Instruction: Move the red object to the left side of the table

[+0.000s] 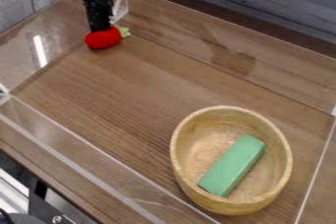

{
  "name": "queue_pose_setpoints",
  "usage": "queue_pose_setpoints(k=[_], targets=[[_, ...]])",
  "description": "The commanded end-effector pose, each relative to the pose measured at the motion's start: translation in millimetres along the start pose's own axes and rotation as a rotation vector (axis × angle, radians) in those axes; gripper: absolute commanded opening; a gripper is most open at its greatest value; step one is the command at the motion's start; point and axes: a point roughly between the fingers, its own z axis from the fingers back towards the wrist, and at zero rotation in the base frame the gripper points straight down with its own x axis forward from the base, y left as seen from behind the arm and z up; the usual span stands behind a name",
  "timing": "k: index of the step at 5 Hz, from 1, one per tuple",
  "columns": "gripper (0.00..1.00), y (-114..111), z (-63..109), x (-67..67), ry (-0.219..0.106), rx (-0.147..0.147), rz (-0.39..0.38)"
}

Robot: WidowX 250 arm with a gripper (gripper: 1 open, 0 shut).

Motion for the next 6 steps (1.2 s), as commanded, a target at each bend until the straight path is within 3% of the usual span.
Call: queue_pose_setpoints(k=[1,6], targets=[[0.00,-26.3,-10.8,24.7,0.010,-0.036,-0.062],[0.00,-31.1,-9.5,28.5,0.006,-0.047,-0.043]])
